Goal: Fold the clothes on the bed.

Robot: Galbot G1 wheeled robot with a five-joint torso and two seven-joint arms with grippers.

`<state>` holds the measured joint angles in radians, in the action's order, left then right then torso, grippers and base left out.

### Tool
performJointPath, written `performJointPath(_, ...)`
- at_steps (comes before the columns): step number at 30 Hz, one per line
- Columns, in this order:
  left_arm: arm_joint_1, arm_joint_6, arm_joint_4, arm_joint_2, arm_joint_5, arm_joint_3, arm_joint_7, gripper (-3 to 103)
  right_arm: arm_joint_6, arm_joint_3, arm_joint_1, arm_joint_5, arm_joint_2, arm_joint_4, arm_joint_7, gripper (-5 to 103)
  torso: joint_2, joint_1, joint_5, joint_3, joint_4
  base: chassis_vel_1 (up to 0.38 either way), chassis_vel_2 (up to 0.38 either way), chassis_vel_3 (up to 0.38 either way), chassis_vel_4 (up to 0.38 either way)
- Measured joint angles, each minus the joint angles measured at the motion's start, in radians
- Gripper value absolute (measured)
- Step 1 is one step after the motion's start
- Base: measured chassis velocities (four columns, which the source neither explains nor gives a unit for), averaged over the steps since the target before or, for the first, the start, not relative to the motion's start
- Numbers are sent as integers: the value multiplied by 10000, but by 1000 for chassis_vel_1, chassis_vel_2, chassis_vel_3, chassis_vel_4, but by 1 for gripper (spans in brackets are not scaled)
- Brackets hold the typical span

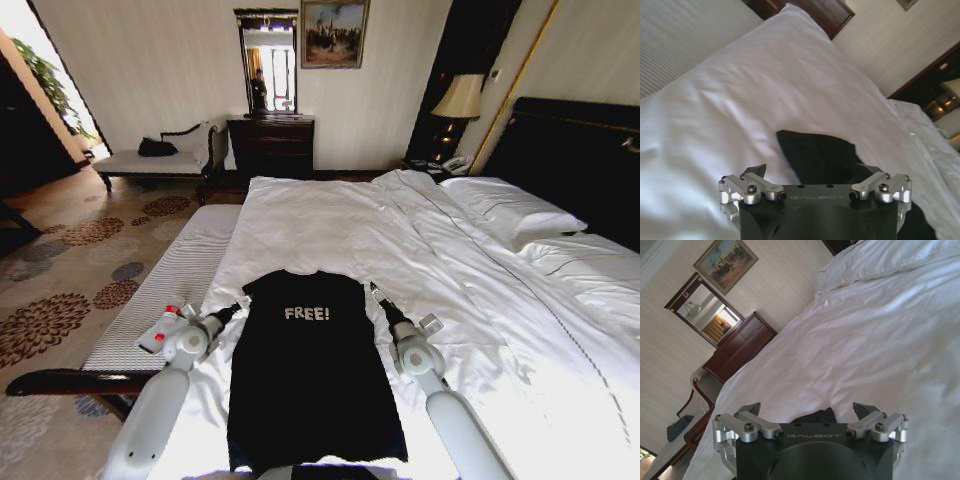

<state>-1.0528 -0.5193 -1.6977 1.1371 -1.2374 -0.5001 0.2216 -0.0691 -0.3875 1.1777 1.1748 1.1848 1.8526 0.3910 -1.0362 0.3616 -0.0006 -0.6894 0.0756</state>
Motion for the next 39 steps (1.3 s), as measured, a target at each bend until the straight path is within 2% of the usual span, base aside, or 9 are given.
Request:
performJointPath(4, -415, -86, -916, -3, -47, 242, 40, 100, 3, 1, -1, -1, 11, -18, 0, 100, 1, -1, 2, 1, 0, 0, 0, 0, 0)
performJointPath(7, -556, -99, -1140, 66, 92, 464, 49, 100, 2, 19, -14, -9, 33, -18, 0, 100, 1, -1, 2, 0, 0, 0, 0, 0, 0)
performJointPath(19, -342, -82, -725, 337, 633, 1265, 44, 100, 3, 2, 12, -15, 6, -41, 4, 100, 1, 0, 1, 0, 1, 0, 0, 0, 0)
performJointPath(28, -242, -78, -832, 357, 870, 1830, 17, 100, 3, -1, -6, -26, 37, -114, 4, 100, 1, 0, 1, 0, 0, 0, 0, 0, 0)
performJointPath(34, -262, -78, -1033, 228, 934, 1888, -65, 100, 5, 14, -34, -64, 80, -186, 4, 100, 1, 0, 2, 0, 0, 0, 0, 0, 0)
performJointPath(39, 23, -37, -621, 227, 835, 1493, -106, 100, 6, 53, -93, -90, 146, -218, 4, 100, -1, 0, 0, 0, -1, 0, 0, 0, 0)
